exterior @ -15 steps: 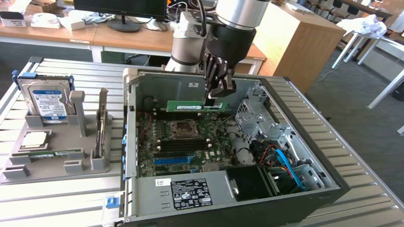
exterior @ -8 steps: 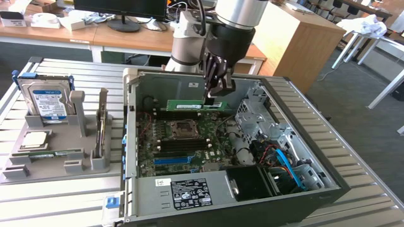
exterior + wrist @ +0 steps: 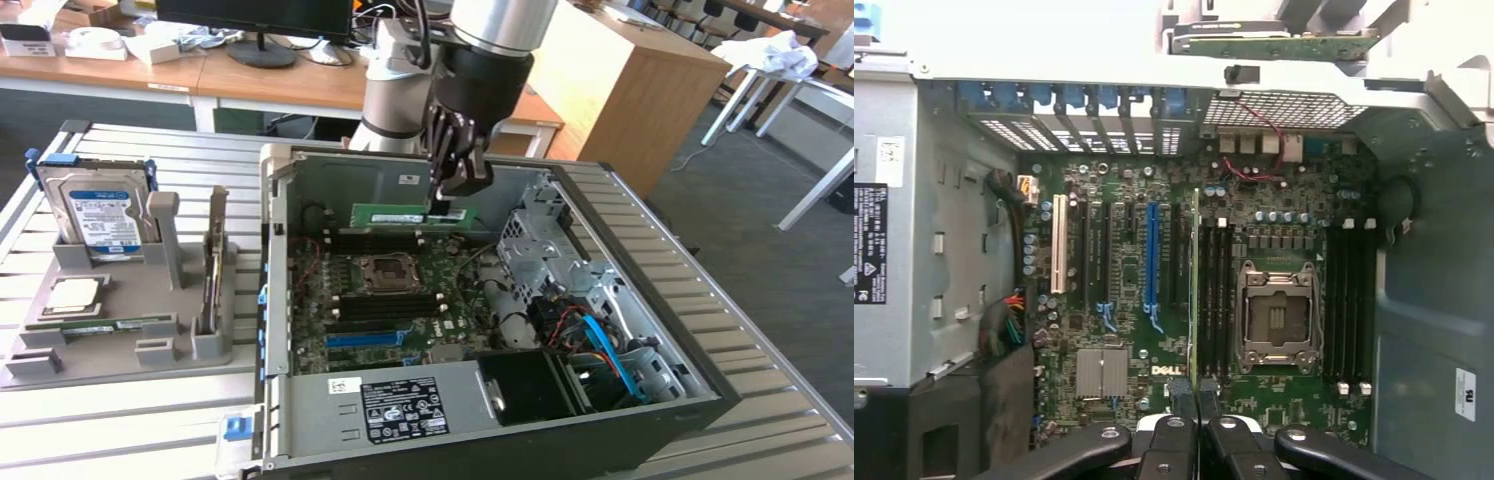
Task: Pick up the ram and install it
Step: 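Pick up the ram and move it above insertion slot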
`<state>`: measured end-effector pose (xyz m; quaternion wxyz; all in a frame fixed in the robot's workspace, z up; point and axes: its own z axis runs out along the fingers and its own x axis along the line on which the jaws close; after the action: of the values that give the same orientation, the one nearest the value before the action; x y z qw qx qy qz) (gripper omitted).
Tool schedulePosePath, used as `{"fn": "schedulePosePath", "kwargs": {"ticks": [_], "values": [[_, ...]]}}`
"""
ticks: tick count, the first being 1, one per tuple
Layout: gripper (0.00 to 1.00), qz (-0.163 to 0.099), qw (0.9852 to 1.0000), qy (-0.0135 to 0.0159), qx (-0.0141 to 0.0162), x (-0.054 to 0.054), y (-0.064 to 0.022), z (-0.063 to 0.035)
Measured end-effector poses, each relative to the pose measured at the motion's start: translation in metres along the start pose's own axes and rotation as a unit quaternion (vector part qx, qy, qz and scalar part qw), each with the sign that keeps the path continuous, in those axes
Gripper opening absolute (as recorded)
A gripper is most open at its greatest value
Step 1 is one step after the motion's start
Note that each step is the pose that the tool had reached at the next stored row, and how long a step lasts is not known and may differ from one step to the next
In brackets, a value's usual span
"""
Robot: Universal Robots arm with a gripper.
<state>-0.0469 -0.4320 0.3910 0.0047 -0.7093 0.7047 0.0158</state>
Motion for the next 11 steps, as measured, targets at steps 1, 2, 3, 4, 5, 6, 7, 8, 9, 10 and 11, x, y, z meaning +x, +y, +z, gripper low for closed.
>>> {"fn": "schedulePosePath", "kwargs": {"ticks": [1, 2, 3, 4, 5, 6, 7, 8, 9, 10, 11], "values": [[0.12, 0.000, 1.0000, 0.0000, 0.0000, -0.001, 0.0000, 0.0001], [0.12, 0.000, 1.0000, -0.0001, 0.0000, -0.003, 0.0000, 0.0002], [0.12, 0.000, 1.0000, -0.0001, 0.0000, -0.004, 0.0000, 0.0003], [0.12, 0.000, 1.0000, 0.0000, 0.0001, -0.005, 0.0000, 0.0003], [0.12, 0.000, 1.0000, 0.0000, 0.0001, -0.007, -0.0001, 0.0004], [0.12, 0.000, 1.0000, -0.0001, 0.0000, -0.008, -0.0001, 0.0004], [0.12, 0.000, 1.0000, 0.0000, 0.0000, -0.009, -0.0001, 0.0004], [0.12, 0.000, 1.0000, 0.0000, 0.0000, -0.010, -0.0001, 0.0005], [0.12, 0.000, 1.0000, 0.0000, 0.0000, -0.010, -0.0001, 0.0005], [0.12, 0.000, 1.0000, 0.0000, 0.0000, -0.011, -0.0001, 0.0005], [0.12, 0.000, 1.0000, 0.0000, 0.0000, -0.012, -0.0002, 0.0005]]}}
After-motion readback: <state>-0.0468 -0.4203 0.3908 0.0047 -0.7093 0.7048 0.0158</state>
